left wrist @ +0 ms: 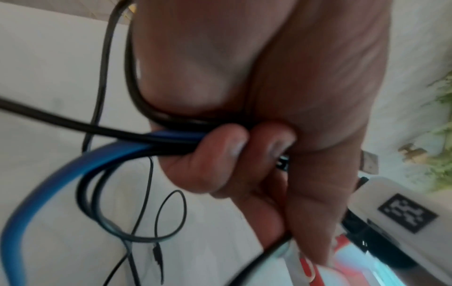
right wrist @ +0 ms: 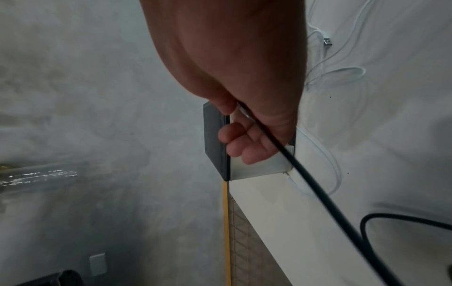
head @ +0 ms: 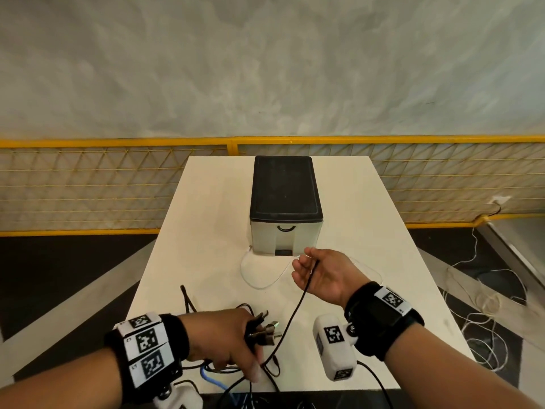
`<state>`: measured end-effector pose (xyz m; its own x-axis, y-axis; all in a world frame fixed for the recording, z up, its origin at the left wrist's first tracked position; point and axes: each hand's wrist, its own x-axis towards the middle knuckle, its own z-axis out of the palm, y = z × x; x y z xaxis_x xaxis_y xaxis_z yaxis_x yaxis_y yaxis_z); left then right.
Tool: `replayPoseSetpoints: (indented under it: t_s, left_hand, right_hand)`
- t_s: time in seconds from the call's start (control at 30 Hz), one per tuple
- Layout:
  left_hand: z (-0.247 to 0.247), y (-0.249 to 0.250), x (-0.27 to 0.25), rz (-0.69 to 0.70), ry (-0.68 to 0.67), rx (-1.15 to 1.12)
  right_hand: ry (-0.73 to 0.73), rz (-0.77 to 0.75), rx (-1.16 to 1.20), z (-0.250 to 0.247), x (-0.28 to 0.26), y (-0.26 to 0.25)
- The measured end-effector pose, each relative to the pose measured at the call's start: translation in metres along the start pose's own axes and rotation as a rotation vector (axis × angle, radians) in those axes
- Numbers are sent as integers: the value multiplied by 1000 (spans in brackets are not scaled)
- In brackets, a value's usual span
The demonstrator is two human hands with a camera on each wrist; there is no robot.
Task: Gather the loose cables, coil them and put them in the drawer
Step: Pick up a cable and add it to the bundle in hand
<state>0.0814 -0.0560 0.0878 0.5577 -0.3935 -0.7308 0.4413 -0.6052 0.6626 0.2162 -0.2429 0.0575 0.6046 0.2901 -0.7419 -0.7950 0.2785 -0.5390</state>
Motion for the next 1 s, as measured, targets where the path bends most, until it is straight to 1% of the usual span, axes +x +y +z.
replayPoseSetpoints:
  t_s: [0.1,0.17,0.23,0.3,0.33,0.37,0.4,0.47,0.53,0.57,0.6,0.67,0.7,0.73,0.8,0.83,0.9,0.93,1.0]
  left_hand:
    - [-1,3,-4,-32,-120,176]
    - [0,1,-3,-51,-187,317]
    - [2,-5,0,-28,-223,393]
    - [2,-10,2,-18,-211,313]
    - [0,-13,4,-21,-178,249]
    - [-1,-15,7,-29,-111,180]
    - [-4,-16,8,-38,-10,83]
    - [-14,-15,11,1,254,-185]
    - [-32,-7,10,103,488,-482]
    - [-42,-2,6,151,557,-604]
    - [-53,3,1,195,593,-702]
    - [-68,13,-9,266,605,-828]
    - [-73,17,-13,293,596,-853]
    - [-76,21,-18,312,587,-857]
    - [-77,31,-24,344,567,-843]
    - [-77,37,-26,362,551,-839]
    - [-73,49,-29,414,508,-842]
    - [-71,54,-29,444,491,-847]
    - [-65,62,-29,496,464,-855]
  right_hand:
    - [-6,1,34,0,0,-4]
    - [21,-23,97,-2,0,-11]
    - [41,-62,132,-6,0,-17]
    - [32,-69,130,-8,-1,-18]
    - [14,-70,115,-9,0,-17]
    - [-2,-84,87,-10,-1,-15]
    - [-19,-103,38,-10,-4,-12]
    - [-29,-166,-174,-10,-15,-4]
    - [-59,-239,-510,-12,-33,13]
    - [-110,-255,-677,-16,-44,22]
    - [-199,-248,-834,-21,-55,31]
    - [-414,-197,-1132,-34,-79,45]
    - [-492,-174,-1274,-42,-89,51]
    - [-531,-173,-1420,-50,-94,58]
    - [-516,-184,-1700,-66,-97,72]
    - [-504,-170,-1779,-75,-92,81]
    - [-443,-102,-1825,-100,-63,102]
    - [-389,-118,-1845,-115,-45,113]
    - [-427,-268,-1833,-162,-23,137]
